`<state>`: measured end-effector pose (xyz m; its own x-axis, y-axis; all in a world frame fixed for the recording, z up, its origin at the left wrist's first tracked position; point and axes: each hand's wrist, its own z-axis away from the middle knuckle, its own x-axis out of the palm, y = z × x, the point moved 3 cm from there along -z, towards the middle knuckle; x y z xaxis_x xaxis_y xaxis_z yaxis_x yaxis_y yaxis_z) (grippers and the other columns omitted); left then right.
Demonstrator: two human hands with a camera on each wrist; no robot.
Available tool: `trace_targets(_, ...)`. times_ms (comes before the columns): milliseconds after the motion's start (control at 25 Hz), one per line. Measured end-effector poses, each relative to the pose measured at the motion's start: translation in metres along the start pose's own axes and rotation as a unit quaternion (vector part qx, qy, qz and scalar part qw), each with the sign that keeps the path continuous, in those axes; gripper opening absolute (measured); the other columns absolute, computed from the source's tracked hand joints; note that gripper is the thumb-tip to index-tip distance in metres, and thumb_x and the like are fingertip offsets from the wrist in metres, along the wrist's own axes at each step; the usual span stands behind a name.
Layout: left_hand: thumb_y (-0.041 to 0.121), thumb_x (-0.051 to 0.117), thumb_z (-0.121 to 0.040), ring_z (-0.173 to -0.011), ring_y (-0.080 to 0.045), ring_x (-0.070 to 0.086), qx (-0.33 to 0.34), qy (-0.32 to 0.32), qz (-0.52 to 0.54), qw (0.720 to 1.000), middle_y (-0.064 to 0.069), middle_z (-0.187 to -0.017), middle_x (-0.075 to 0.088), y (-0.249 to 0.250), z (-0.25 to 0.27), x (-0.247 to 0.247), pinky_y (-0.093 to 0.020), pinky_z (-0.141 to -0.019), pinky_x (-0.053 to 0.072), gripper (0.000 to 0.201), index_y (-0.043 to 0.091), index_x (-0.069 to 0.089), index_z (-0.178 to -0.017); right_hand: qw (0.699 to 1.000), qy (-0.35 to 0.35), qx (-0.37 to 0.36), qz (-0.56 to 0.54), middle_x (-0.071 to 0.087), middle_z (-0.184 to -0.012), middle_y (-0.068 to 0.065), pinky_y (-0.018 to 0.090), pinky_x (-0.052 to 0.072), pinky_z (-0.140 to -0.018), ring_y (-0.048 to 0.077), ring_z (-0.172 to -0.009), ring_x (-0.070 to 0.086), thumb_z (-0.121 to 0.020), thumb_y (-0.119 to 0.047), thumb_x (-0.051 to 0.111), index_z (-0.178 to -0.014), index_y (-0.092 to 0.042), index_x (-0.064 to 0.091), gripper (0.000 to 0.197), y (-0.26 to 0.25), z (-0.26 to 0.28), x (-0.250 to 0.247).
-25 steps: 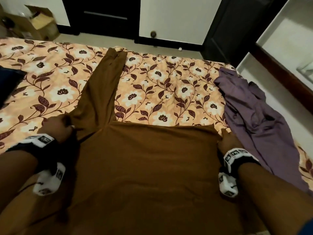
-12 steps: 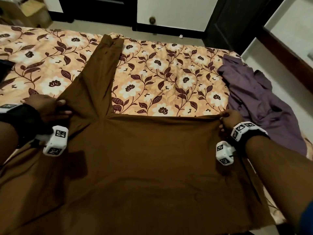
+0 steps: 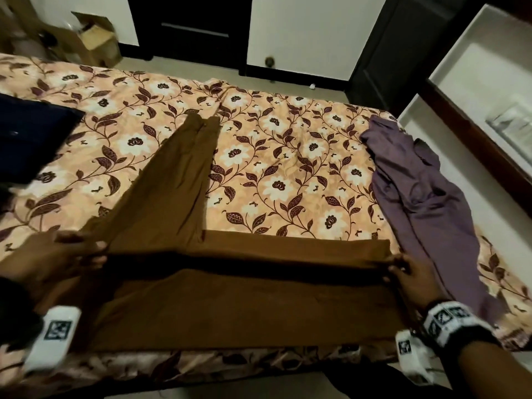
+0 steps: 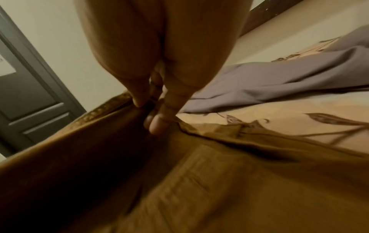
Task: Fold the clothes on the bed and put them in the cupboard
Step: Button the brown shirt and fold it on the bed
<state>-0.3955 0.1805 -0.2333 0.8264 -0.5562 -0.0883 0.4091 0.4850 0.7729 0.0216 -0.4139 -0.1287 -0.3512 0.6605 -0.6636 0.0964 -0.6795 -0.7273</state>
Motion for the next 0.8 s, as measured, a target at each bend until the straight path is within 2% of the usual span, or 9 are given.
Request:
trace_targets(80, 0.000, 0.069, -0.084, -0.071, -0.029, 0.074, -0.006, 0.002, 0.020, 1.000, -0.020, -0.087, 0.073, 0.013, 0.101, 0.043, -0.044, -0.064, 0.060, 0.020, 0.006, 0.060, -0.101, 0.994, -0.014, -0.029, 0.106, 0.063, -0.094, 0.009, 0.034, 0.045, -0.084, 0.029, -0.095, 0.059, -0.085, 0.010, 0.058, -0.076, -0.030, 0.059, 0.040, 0.014, 0.010, 0.007)
trace_targets(200, -0.014, 0.056, -0.086, -0.048, -0.023, 0.068, 0.014, 0.031, 0.043, 0.999, -0.019, -0.070, 0.069, 0.017, 0.140, 0.066, -0.032, -0.043, 0.056, 0.018, 0.001, 0.055, -0.097, 0.980, -0.023, 0.011, 0.196, 0.064, -0.106, 0.019, 0.039, 0.043, -0.090, 0.036, -0.103, 0.059, -0.084, 0.009, 0.054, -0.100, -0.014, 0.066, 0.030, 0.012, 0.008, 0.012)
trace_targets(360, -0.015, 0.054, -0.088, -0.053, -0.022, 0.070, 0.045, 0.013, 0.088, 0.995, -0.024, -0.088, 0.061, 0.020, 0.149, 0.071, -0.029, -0.046, 0.057, 0.027, 0.005, 0.051, -0.105, 0.941, -0.040, -0.102, 0.322, 0.064, -0.110, 0.016, 0.041, 0.046, -0.090, 0.034, -0.102, 0.058, -0.083, -0.003, 0.060, -0.105, -0.011, 0.066, 0.024, -0.068, -0.005, 0.039)
trace_targets(480, -0.009, 0.063, -0.086, -0.066, -0.024, 0.072, 0.076, 0.006, 0.078, 0.994, -0.024, -0.089, 0.067, 0.008, 0.152, 0.068, -0.030, -0.056, 0.060, 0.016, 0.002, 0.059, -0.097, 0.889, -0.156, -0.257, 0.346, 0.061, -0.123, 0.008, 0.038, 0.042, -0.099, 0.027, -0.114, 0.054, -0.091, -0.011, 0.058, -0.118, -0.014, 0.063, 0.028, -0.178, -0.011, 0.126)
trace_targets(560, 0.004, 0.070, -0.084, -0.071, -0.020, 0.072, 0.108, -0.002, 0.042, 0.993, -0.012, -0.088, 0.074, 0.003, 0.151, 0.067, -0.026, -0.060, 0.058, 0.011, 0.004, 0.069, -0.095, 0.851, -0.201, -0.326, 0.361, 0.055, -0.135, 0.004, 0.037, 0.041, -0.100, 0.023, -0.121, 0.051, -0.095, -0.017, 0.054, -0.132, -0.020, 0.055, 0.037, -0.251, -0.012, 0.203)
trace_targets(600, 0.006, 0.071, -0.083, -0.068, -0.013, 0.071, 0.121, -0.012, 0.011, 0.992, -0.005, -0.082, 0.076, 0.004, 0.151, 0.069, -0.020, -0.057, 0.055, 0.007, 0.007, 0.072, -0.090, 0.823, -0.213, -0.363, 0.381, 0.049, -0.142, 0.003, 0.038, 0.040, -0.103, 0.024, -0.126, 0.046, -0.096, -0.018, 0.051, -0.139, -0.025, 0.046, 0.044, -0.283, -0.012, 0.237)
trace_targets(680, 0.004, 0.071, -0.083, -0.057, -0.006, 0.066, 0.138, -0.053, -0.051, 0.988, 0.000, -0.070, 0.074, 0.004, 0.148, 0.066, -0.016, -0.051, 0.049, 0.004, 0.006, 0.074, -0.081, 0.710, -0.241, -0.449, 0.487, 0.020, -0.159, 0.000, 0.047, 0.030, -0.112, 0.027, -0.141, 0.026, -0.097, -0.019, 0.046, -0.150, -0.033, 0.020, 0.061, -0.335, -0.008, 0.309)
trace_targets(760, 0.005, 0.073, -0.083, -0.061, -0.011, 0.067, 0.143, -0.095, -0.090, 0.981, -0.006, -0.073, 0.075, 0.001, 0.136, 0.058, -0.022, -0.057, 0.052, 0.005, 0.003, 0.077, -0.081, 0.554, -0.255, -0.522, 0.596, -0.008, -0.161, -0.004, 0.061, 0.010, -0.115, 0.030, -0.146, -0.001, -0.096, -0.023, 0.046, -0.151, -0.038, 0.004, 0.070, -0.372, 0.001, 0.365)
trace_targets(800, 0.007, 0.074, -0.083, -0.066, -0.013, 0.069, 0.148, -0.111, -0.106, 0.977, -0.006, -0.076, 0.075, -0.002, 0.130, 0.052, -0.024, -0.062, 0.053, 0.005, 0.004, 0.078, -0.081, 0.481, -0.253, -0.538, 0.645, -0.011, -0.160, -0.007, 0.065, 0.001, -0.113, 0.031, -0.146, -0.009, -0.096, -0.025, 0.047, -0.150, -0.037, 0.009, 0.068, -0.379, -0.001, 0.388)
